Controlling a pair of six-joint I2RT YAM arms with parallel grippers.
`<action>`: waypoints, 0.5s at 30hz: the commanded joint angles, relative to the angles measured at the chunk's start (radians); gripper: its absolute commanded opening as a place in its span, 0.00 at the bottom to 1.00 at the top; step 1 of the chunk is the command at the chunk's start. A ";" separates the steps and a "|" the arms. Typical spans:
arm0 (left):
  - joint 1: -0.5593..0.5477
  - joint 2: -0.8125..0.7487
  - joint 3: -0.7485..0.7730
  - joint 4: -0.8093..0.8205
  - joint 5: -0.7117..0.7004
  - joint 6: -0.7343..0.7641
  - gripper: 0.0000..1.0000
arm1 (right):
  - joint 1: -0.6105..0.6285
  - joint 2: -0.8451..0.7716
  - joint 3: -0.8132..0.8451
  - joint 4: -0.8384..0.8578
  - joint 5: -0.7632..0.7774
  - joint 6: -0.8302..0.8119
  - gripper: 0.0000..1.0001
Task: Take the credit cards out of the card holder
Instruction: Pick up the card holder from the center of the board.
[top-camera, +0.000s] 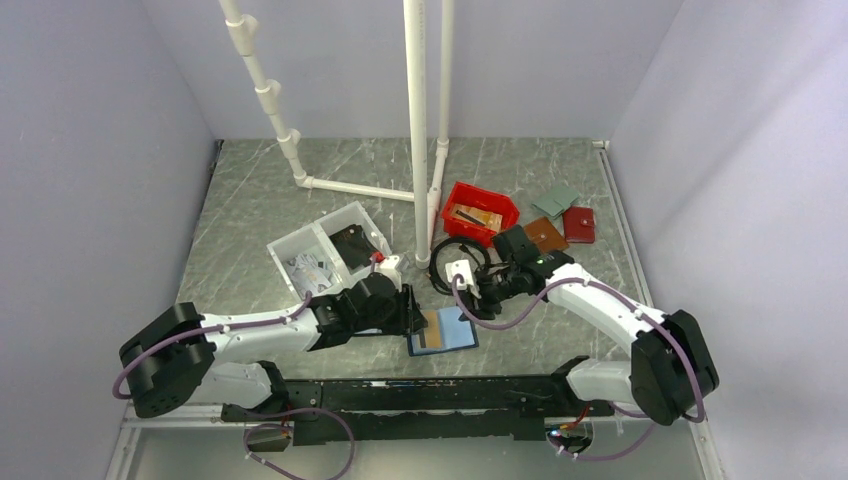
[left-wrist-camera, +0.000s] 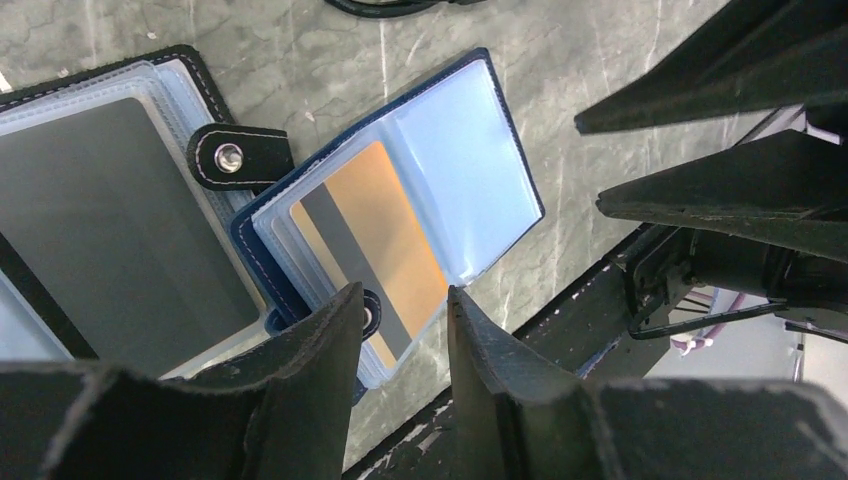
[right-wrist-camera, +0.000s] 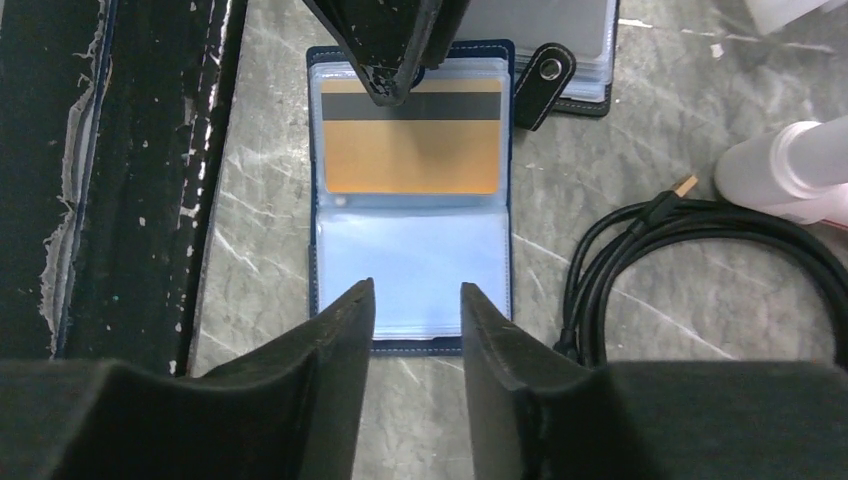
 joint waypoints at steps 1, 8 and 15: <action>-0.006 0.013 0.040 -0.021 -0.025 -0.009 0.41 | 0.042 0.027 -0.004 0.065 0.053 0.009 0.33; -0.005 0.006 0.017 -0.018 -0.023 -0.014 0.43 | 0.124 0.086 0.002 0.104 0.135 0.029 0.19; -0.004 0.009 -0.013 0.039 -0.002 -0.023 0.44 | 0.187 0.135 0.007 0.134 0.193 0.047 0.15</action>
